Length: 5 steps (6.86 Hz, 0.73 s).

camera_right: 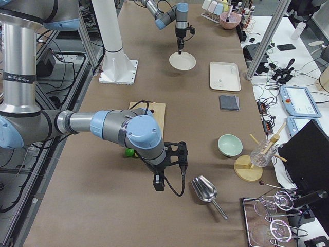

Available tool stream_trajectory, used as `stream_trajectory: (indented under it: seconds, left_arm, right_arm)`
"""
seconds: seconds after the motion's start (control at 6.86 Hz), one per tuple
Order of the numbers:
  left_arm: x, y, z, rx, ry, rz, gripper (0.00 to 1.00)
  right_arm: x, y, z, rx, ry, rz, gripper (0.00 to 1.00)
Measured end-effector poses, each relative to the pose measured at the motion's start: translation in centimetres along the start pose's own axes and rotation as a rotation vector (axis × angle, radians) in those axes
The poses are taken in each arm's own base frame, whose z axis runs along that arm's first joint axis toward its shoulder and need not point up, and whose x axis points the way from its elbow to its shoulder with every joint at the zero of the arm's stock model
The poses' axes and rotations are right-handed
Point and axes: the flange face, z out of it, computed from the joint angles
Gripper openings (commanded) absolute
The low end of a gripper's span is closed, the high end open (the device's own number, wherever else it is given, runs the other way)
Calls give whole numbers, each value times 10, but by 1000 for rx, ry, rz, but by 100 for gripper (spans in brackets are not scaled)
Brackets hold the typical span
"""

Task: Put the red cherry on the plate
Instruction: 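Lift the white plate with the left gripper and carry it toward the table center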

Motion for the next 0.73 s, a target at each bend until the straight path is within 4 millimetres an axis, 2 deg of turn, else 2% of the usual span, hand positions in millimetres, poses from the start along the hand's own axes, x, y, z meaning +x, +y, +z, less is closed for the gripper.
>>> stream_trajectory:
  seconds: [0.29,0.73]
  left_arm:
    - [3,0,26,9,-23,10,0]
    - [-5,-12,45,19,-10,70,0]
  right_arm:
    - [0,1,1,-1,1,2,100]
    - [0,0,-1,1,2,-1,100]
